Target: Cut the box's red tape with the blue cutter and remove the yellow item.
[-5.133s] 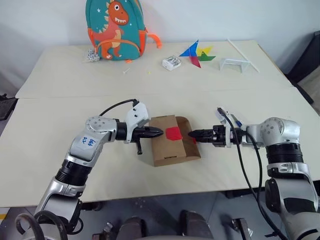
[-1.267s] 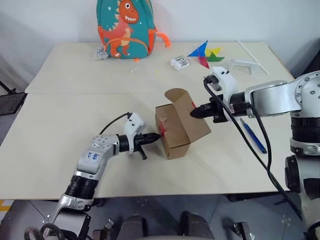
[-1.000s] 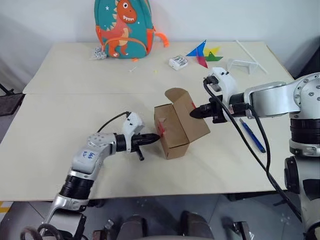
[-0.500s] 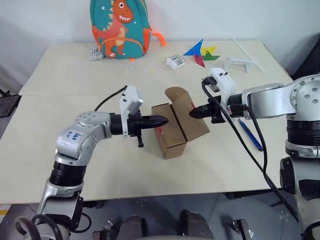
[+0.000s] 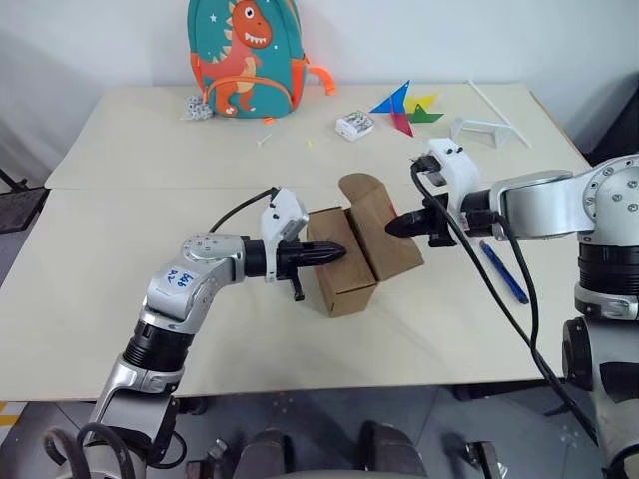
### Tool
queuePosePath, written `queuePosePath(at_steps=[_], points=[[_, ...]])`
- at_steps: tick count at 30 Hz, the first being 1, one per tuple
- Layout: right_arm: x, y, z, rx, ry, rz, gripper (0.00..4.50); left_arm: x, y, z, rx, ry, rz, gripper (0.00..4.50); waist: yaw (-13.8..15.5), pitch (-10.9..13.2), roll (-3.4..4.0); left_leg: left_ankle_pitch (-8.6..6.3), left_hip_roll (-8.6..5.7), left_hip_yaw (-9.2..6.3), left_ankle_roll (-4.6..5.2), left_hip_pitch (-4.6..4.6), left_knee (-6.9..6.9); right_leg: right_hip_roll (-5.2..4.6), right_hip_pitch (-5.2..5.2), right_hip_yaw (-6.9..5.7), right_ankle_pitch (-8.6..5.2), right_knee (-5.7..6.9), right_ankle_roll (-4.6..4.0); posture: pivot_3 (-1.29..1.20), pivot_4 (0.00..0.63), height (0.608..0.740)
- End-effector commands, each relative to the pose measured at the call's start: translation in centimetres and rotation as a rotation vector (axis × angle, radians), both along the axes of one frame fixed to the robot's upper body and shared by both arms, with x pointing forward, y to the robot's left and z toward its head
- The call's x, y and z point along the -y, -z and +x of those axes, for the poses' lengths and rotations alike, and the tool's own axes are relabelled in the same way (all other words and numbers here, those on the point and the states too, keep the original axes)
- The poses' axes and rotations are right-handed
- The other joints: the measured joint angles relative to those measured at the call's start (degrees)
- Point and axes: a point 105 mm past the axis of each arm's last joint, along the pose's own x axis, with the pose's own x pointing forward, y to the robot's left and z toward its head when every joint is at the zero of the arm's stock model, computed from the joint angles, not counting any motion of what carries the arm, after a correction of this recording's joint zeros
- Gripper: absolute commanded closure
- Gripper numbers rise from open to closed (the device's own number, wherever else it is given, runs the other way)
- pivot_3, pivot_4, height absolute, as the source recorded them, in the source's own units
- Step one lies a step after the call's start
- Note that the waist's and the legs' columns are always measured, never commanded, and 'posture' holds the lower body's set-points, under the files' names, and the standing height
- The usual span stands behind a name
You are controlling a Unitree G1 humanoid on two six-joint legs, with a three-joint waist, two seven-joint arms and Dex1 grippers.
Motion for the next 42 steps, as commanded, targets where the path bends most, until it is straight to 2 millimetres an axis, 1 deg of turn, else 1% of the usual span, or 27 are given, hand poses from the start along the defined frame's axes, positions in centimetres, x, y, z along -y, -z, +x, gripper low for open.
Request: queuePosePath(at_steps=[1,6,11,16,23,26,29,35,38,42], points=[[0.9,1.2,-0.2,-0.03,0.019,-0.058,4.47,-2.3,2.6,1.0,-0.079,-0.125,0.09,4.5,-0.1,0.0,0.0,0.0,0.0,0.0,0.0,0.0,0.0,0.0,0.0,0.0,0.0,0.0,0.0,0.0,0.15,0.74],[2.0,1.4,0.0,-0.035,0.044,-0.083,4.47,-3.5,3.4,0.6,-0.126,-0.158,0.116,4.5,-0.1,0.0,0.04,0.0,0.01,0.05,0.0,0.02,-0.04,0.0,-0.02,0.04,-0.01,0.0,-0.02,0.0,0.15,0.74],[2.2,1.4,0.1,-0.035,0.038,-0.094,4.47,-5.0,4.6,-0.2,-0.178,-0.191,0.158,4.5,0.0,0.0,0.05,0.0,0.01,0.05,0.0,0.02,-0.02,0.0,-0.02,0.06,-0.01,-0.01,-0.02,0.0,0.15,0.74],[0.9,0.1,0.1,0.007,-0.01,-0.071,4.47,-5.9,5.3,-0.8,-0.2,-0.215,0.167,4.5,0.2,0.0,0.08,0.0,0.0,0.05,0.0,0.02,0.0,0.0,-0.01,0.07,-0.01,0.0,-0.02,0.0,0.15,0.74],[-0.7,-0.8,-0.6,0.035,-0.086,-0.056,4.47,-6.0,5.4,-0.9,-0.207,-0.228,0.161,4.5,1.5,0.0,0.09,0.01,-0.03,0.03,0.02,0.03,0.04,-0.01,0.08,0.07,-0.01,-0.06,-0.02,0.0,0.15,0.74],[-1.2,-0.9,-0.8,0.044,-0.108,-0.056,4.47,-6.2,5.6,-0.9,-0.213,-0.237,0.165,4.5,1.5,0.1,-0.07,0.01,-0.03,0.04,0.02,-0.24,0.02,-0.01,-0.22,0.05,-0.01,-0.03,-0.02,0.0,0.15,0.74],[-1.3,-0.4,-0.8,0.044,-0.105,-0.068,4.47,-6.2,5.5,-0.7,-0.205,-0.246,0.16,4.5,1.4,0.1,-0.07,0.01,-0.02,-0.03,-0.01,-0.33,-0.08,0.0,-0.33,-0.07,-0.01,-0.01,-0.01,0.0,0.15,0.74],[-0.6,0.2,-0.8,0.04,-0.075,-0.09,4.47,-6.0,4.9,-0.3,-0.184,-0.244,0.141,4.5,1.3,0.1,-0.07,-0.02,-0.02,-0.02,-0.05,-0.33,-0.26,0.0,-0.38,-0.18,0.0,-0.06,-0.01,0.0,0.15,0.74],[-0.1,0.8,-0.9,0.028,-0.064,-0.11,4.47,-6.0,4.5,-0.2,-0.179,-0.24,0.124,4.5,1.3,0.1,-0.07,-0.02,-0.02,-0.02,-0.05,-0.33,-0.28,0.0,-0.39,-0.17,-0.01,-0.07,-0.01,0.0,0.15,0.74],[1.0,1.7,-1.0,0.017,-0.034,-0.152,4.47,-6.0,4.2,-0.2,-0.172,-0.236,0.125,4.5,1.4,0.1,-0.07,-0.02,-0.02,-0.01,-0.05,-0.33,-0.27,0.0,-0.38,-0.17,0.0,-0.09,-0.01,0.0,0.15,0.74]])
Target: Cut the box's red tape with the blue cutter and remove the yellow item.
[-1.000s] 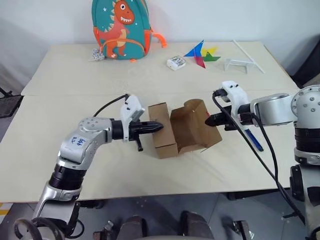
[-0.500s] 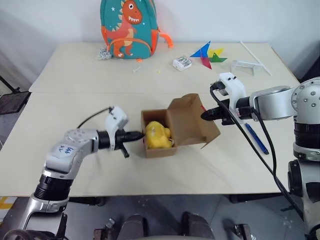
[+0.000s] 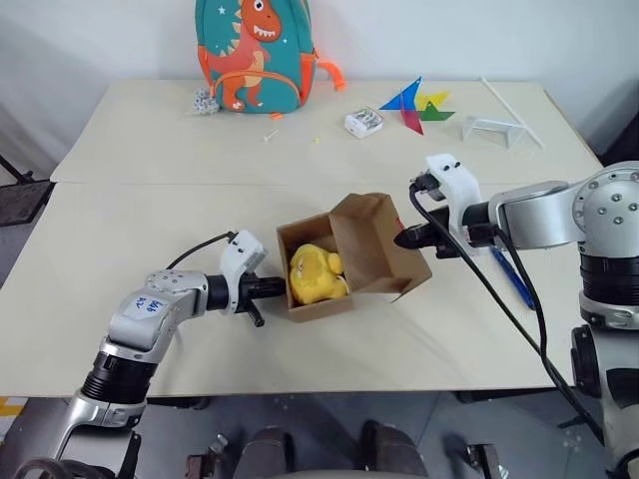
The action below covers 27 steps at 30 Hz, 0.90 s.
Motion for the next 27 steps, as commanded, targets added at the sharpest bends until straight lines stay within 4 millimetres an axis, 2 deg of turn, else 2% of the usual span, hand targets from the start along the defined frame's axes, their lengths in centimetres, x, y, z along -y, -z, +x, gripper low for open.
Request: queuePosePath(at_steps=[1,3,4,6,9,15,17,19,22,24,27], points=[[0.3,-0.1,-0.4,0.018,-0.014,-0.023,4.47,0.4,-1.9,0.2,0.069,0.028,-0.02,4.5,-0.1,0.0,0.0,0.0,0.0,0.0,0.0,0.0,0.0,0.0,0.0,0.01,0.0,-0.01,0.0,0.0,0.15,0.74],[0.5,0.0,-0.5,0.022,-0.013,-0.021,4.47,0.5,-1.9,0.1,0.069,0.032,-0.019,4.5,-0.1,0.0,0.0,0.0,0.0,0.02,0.0,0.01,0.0,0.0,0.0,0.01,0.0,-0.01,0.0,0.0,0.15,0.74],[0.4,-0.1,-0.6,0.025,-0.022,-0.012,4.05,0.5,-1.9,0.1,0.07,0.034,-0.018,4.5,-0.1,0.0,0.0,0.0,0.0,0.02,0.0,0.01,0.0,0.0,0.0,0.01,0.0,0.0,0.0,0.0,0.15,0.74],[0.1,-0.6,-0.7,0.042,-0.036,0.015,3.58,0.6,-1.9,0.0,0.071,0.035,-0.019,4.5,-0.1,0.0,0.0,0.0,0.0,0.02,0.0,0.01,0.0,0.0,0.0,0.01,0.0,0.0,0.0,0.0,0.15,0.74],[0.0,-2.5,-1.0,0.111,-0.066,0.095,2.63,0.7,-1.9,-0.1,0.076,0.038,-0.019,4.5,-0.1,0.0,0.0,0.0,0.0,0.02,0.0,0.01,0.01,0.0,0.0,0.01,0.0,0.0,0.0,0.0,0.15,0.74],[1.6,-4.2,-2.8,0.204,-0.133,0.196,0.64,0.4,-2.1,-0.2,0.102,0.038,-0.017,4.5,0.4,0.0,-0.02,-0.01,-0.01,-0.03,0.01,0.0,0.02,0.0,0.05,-0.01,0.01,-0.02,0.02,0.0,0.15,0.74],[2.1,-5.3,-3.3,0.302,-0.177,0.284,0.01,0.0,-2.2,-0.2,0.115,0.035,-0.014,4.5,0.3,0.0,-0.05,-0.02,-0.04,-0.01,0.02,-0.02,0.03,-0.01,0.06,0.0,0.01,-0.11,0.03,0.0,0.15,0.74],[4.1,-6.5,-2.9,0.391,-0.136,0.413,0.01,-0.6,-2.7,-0.2,0.148,0.035,-0.009,4.5,0.2,0.0,-0.06,-0.02,-0.03,0.02,0.02,0.01,0.02,0.0,0.07,0.01,0.01,-0.12,0.03,0.0,0.15,0.74],[6.6,-6.6,-2.9,0.532,-0.145,0.462,0.01,-2.3,-3.8,-0.2,0.226,0.039,0.005,4.5,0.1,0.0,-0.08,-0.02,-0.03,0.1,0.02,0.05,0.05,0.0,0.08,0.05,0.01,-0.12,0.03,0.0,0.15,0.74],[7.3,-5.9,-2.9,0.541,-0.149,0.47,0.01,-3.6,-4.6,-0.1,0.294,0.024,0.008,4.5,-0.1,0.0,-0.08,-0.02,-0.03,0.13,0.02,0.1,0.04,0.0,0.09,0.07,0.01,-0.1,0.03,0.0,0.15,0.74],[6.8,-7.2,-4.0,0.675,-0.255,0.567,0.01,-6.2,-6.0,-0.4,0.373,-0.014,-0.03,4.5,-0.4,0.0,-0.08,-0.02,-0.02,0.22,0.02,0.16,0.07,0.0,0.09,0.13,0.01,-0.07,0.03,0.0,0.15,0.74]])
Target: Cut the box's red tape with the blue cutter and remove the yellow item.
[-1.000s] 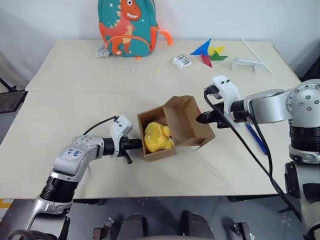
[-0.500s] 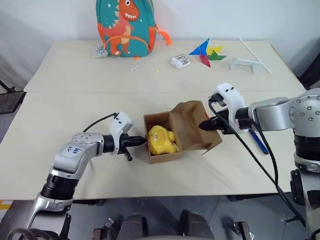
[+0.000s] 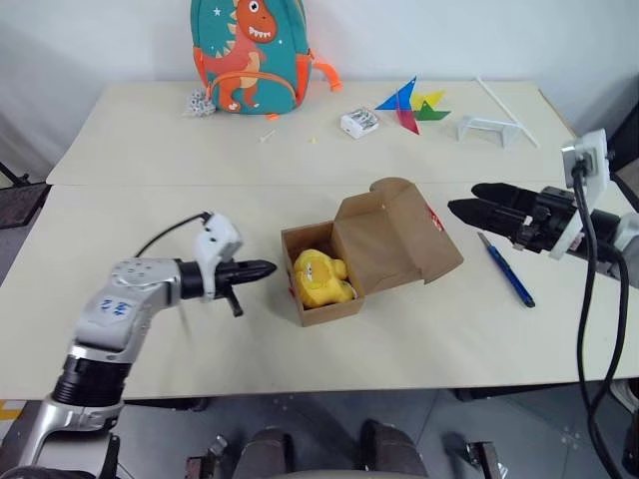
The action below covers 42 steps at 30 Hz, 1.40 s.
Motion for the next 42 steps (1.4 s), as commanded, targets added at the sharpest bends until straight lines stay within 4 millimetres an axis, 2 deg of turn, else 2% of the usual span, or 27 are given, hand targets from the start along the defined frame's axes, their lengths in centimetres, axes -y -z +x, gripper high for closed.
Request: queuePosePath(at_steps=[1,2,4,7,10,13,14,18,21,25,27,28,30,32,35,38,40,42], points=[[-0.7,-3.3,-2.3,0.218,-0.151,0.095,0.01,-2.9,-2.3,-1.1,0.136,0.012,-0.059,4.5,-0.3,0.0,0.01,0.0,0.0,0.02,0.0,0.0,0.02,0.0,-0.01,0.01,0.0,0.0,0.0,0.0,0.15,0.74],[-1.3,-3.2,-3.1,0.253,-0.212,0.082,0.01,-4.0,-1.9,-1.7,0.133,0.021,-0.033,4.5,-0.4,0.0,0.01,0.0,0.0,0.03,0.0,0.0,0.04,0.0,0.0,0.02,0.0,0.0,0.0,0.0,0.15,0.74],[-2.2,-2.5,-4.2,0.314,-0.284,0.025,0.0,-6.3,-0.8,-3.2,0.077,0.038,0.027,4.13,-0.5,0.0,0.01,0.0,0.04,0.01,0.0,0.02,0.03,0.0,0.0,-0.01,0.0,0.04,0.0,0.0,0.15,0.74],[-3.6,-0.1,-6.1,0.365,-0.392,-0.116,0.0,-9.2,-0.8,-4.6,0.044,0.045,0.064,3.34,-0.3,0.0,-0.01,-0.01,0.04,0.01,-0.01,0.09,-0.09,0.0,0.0,-0.03,0.0,0.05,0.0,0.0,0.15,0.74],[-4.1,1.2,-7.2,0.454,-0.434,-0.207,0.0,-11.3,-1.1,-5.3,0.026,0.03,0.097,2.46,0.4,0.0,-0.02,-0.02,0.04,0.0,-0.01,0.07,0.01,0.0,0.05,-0.02,0.0,0.03,0.0,0.0,0.15,0.74],[-4.3,1.2,-7.9,0.532,-0.427,-0.197,0.0,-11.8,-2.0,-5.3,0.036,0.034,0.114,1.54,0.4,0.0,-0.02,-0.04,0.03,0.04,0.02,0.07,0.14,-0.01,0.12,0.01,0.0,0.03,0.0,0.0,0.15,0.74],[-4.4,1.2,-8.3,0.549,-0.432,-0.199,0.0,-11.4,-2.5,-5.2,0.035,0.049,0.115,1.27,0.4,0.0,-0.02,-0.04,0.04,0.04,0.02,0.08,0.16,-0.01,0.13,0.01,0.0,0.04,0.0,0.0,0.15,0.74],[-4.7,1.2,-9.7,0.506,-0.476,-0.177,0.0,-7.9,-4.1,-4.7,0.022,0.194,0.186,0.04,0.5,0.0,-0.04,-0.03,0.04,-0.02,0.02,0.1,0.22,0.0,0.13,0.01,-0.01,0.23,-0.01,0.0,0.15,0.74],[-4.5,1.0,-9.9,0.492,-0.494,-0.22,0.0,-3.2,-5.7,-3.6,-0.015,0.332,0.268,0.04,0.8,0.1,-0.1,-0.03,0.01,-0.04,0.03,0.13,0.27,-0.01,0.15,0.04,-0.01,0.33,-0.01,0.0,0.15,0.74],[-4.2,0.3,-9.6,0.464,-0.485,-0.23,0.0,1.5,-6.7,-1.9,-0.066,0.404,0.383,0.04,0.5,0.1,-0.14,-0.03,0.0,-0.03,0.03,0.18,0.3,-0.01,0.16,0.07,0.0,0.42,-0.01,0.0,0.15,0.74],[-4.1,-0.4,-9.2,0.426,-0.461,-0.207,0.0,3.8,-7.2,-2.5,-0.085,0.514,0.387,0.04,0.2,0.1,-0.14,-0.02,0.0,-0.02,0.02,0.21,0.28,0.0,0.13,0.07,-0.01,0.47,-0.01,0.0,0.15,0.74],[-4.0,-0.6,-9.0,0.408,-0.449,-0.196,0.0,4.3,-7.3,-2.8,-0.101,0.546,0.382,0.04,0.0,0.1,-0.13,-0.02,0.01,0.0,0.02,0.21,0.25,0.0,0.1,0.09,-0.01,0.48,-0.02,0.0,0.15,0.74],[-3.9,-1.2,-8.9,0.362,-0.434,-0.173,0.0,6.6,-7.4,-1.9,-0.126,0.527,0.36,0.04,0.0,0.1,-0.16,-0.02,0.02,0.01,0.01,0.21,0.21,0.01,0.04,0.11,-0.02,0.49,-0.04,0.0,0.15,0.74],[-3.9,-1.2,-9.0,0.336,-0.435,-0.218,0.0,9.0,-6.4,-1.0,-0.103,0.523,0.435,0.04,0.5,0.1,-0.22,-0.02,0.02,-0.03,0.02,0.17,0.26,0.01,0.05,0.11,-0.02,0.5,-0.04,0.0,0.15,0.74],[-4.2,-1.3,-9.0,0.312,-0.43,-0.241,0.0,10.6,-5.6,-0.6,-0.101,0.517,0.482,0.04,0.7,0.2,-0.27,-0.02,-0.01,-0.03,0.04,0.13,0.35,0.0,0.1,0.13,-0.02,0.4,-0.03,0.0,0.15,0.74],[-5.1,-1.0,-9.3,0.274,-0.437,-0.283,0.0,12.4,-3.8,0.2,-0.078,0.504,0.543,0.04,0.7,0.2,-0.27,-0.02,-0.01,-0.04,0.04,0.11,0.34,0.0,0.08,0.12,-0.02,0.39,-0.04,0.0,0.15,0.74],[-5.4,-1.4,-9.4,0.283,-0.428,-0.275,0.0,11.7,-2.2,0.2,-0.09,0.508,0.628,0.04,0.8,0.2,-0.32,-0.02,0.0,-0.04,0.04,0.1,0.34,0.0,0.07,0.12,-0.02,0.4,-0.04,0.0,0.15,0.74],[-5.5,-1.8,-9.6,0.289,-0.423,-0.259,0.0,11.1,-1.6,0.8,-0.07,0.487,0.676,0.04,0.5,0.2,-0.32,-0.02,0.0,-0.07,0.04,0.1,0.34,0.0,0.07,0.1,-0.02,0.4,-0.04,0.0,0.15,0.74]])
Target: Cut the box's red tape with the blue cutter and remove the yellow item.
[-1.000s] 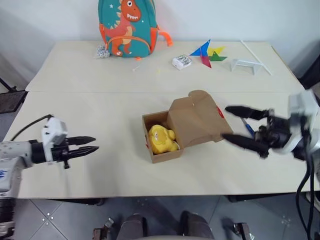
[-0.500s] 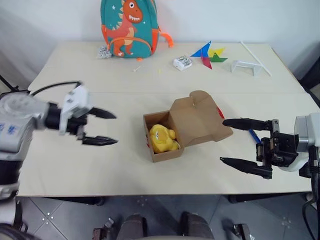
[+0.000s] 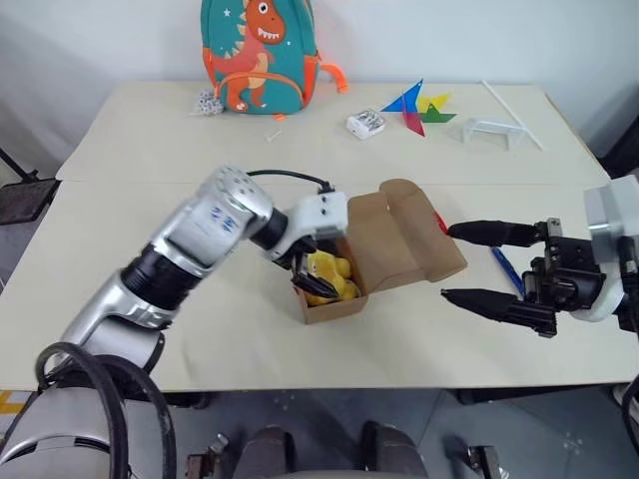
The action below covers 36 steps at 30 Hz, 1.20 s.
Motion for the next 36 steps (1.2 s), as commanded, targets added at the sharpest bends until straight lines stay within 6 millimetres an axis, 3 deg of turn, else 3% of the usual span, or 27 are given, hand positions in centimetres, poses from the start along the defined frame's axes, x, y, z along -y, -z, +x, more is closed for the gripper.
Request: queuePosePath(at_steps=[1,2,6,11,16,19,25,30,32,34,36], points=[[-0.3,-1.2,-0.6,0.047,0.003,0.009,0.0,-1.0,0.6,1.0,0.074,-0.022,0.07,0.04,-0.2,0.0,0.0,0.0,0.0,0.02,0.0,0.01,0.0,0.0,0.0,0.02,0.0,0.0,0.0,0.0,0.15,0.74],[-0.3,-1.2,-0.6,0.047,0.009,0.011,0.0,-1.0,0.7,1.1,0.072,-0.021,0.07,0.04,-0.1,0.0,0.0,0.0,0.0,0.03,0.0,0.0,0.0,0.0,0.0,0.02,0.0,-0.03,0.0,0.0,0.15,0.74],[-0.3,-0.9,-0.7,0.039,0.027,0.016,0.0,-1.2,1.5,1.4,0.089,-0.006,0.096,0.83,0.1,0.0,-0.02,0.0,0.0,0.02,0.01,-0.03,0.08,-0.01,0.01,0.03,0.0,-0.01,0.0,0.0,0.15,0.74],[-0.2,-0.7,-0.7,0.027,0.042,0.011,0.0,-0.7,1.3,1.4,0.098,0.014,0.068,2.39,0.5,0.0,-0.02,0.0,0.0,0.0,0.01,-0.06,0.11,-0.01,0.01,0.01,0.0,-0.01,0.0,0.0,0.15,0.74],[0.3,-0.2,-0.5,0.017,0.06,0.0,0.0,0.2,0.0,1.0,0.106,0.065,-0.018,3.83,1.1,0.0,-0.02,0.0,0.0,0.01,0.02,-0.07,0.18,-0.01,0.01,0.02,0.0,-0.01,0.0,0.0,0.15,0.74],[0.6,0.1,-0.3,0.017,0.071,0.001,0.0,1.0,-1.7,0.2,0.026,0.085,-0.173,4.47,1.3,0.0,-0.02,-0.01,0.0,0.0,0.03,-0.11,0.23,-0.01,0.01,0.01,0.0,-0.01,0.0,0.0,0.15,0.74],[1.5,0.7,0.1,0.025,0.104,0.006,0.0,1.2,-3.9,-0.5,-0.005,0.181,-0.382,4.49,1.2,0.0,-0.02,-0.02,0.0,-0.04,0.05,-0.16,0.37,-0.01,0.01,-0.01,0.0,0.03,0.0,0.0,0.15,0.74],[1.7,0.8,0.5,0.053,0.123,0.037,0.0,-0.1,-6.0,0.3,-0.039,0.172,-0.689,4.49,1.1,0.0,-0.02,-0.02,0.0,-0.05,0.05,-0.15,0.41,-0.01,0.01,-0.01,0.0,0.09,0.0,0.0,0.15,0.74],[1.5,0.8,0.8,0.07,0.123,0.056,0.0,-1.7,-9.0,1.3,0.013,0.123,-1.015,4.49,1.1,0.0,-0.03,-0.02,0.01,-0.07,0.05,-0.16,0.43,-0.01,0.01,-0.02,0.0,0.12,0.0,0.0,0.15,0.74],[1.5,0.9,1.0,0.077,0.131,0.071,0.0,-3.5,-10.4,2.3,0.037,0.027,-1.187,4.49,1.1,0.0,-0.06,-0.02,0.01,-0.16,0.05,-0.2,0.54,-0.02,0.02,-0.07,0.0,0.17,0.0,0.0,0.15,0.74],[1.0,0.2,1.0,0.122,0.097,0.153,0.0,-7.9,-10.9,3.1,0.069,-0.168,-1.289,4.49,0.9,0.0,-0.07,-0.02,0.01,-0.17,0.06,-0.18,0.54,-0.02,0.03,-0.07,0.0,0.19,0.0,0.0,0.15,0.74]])
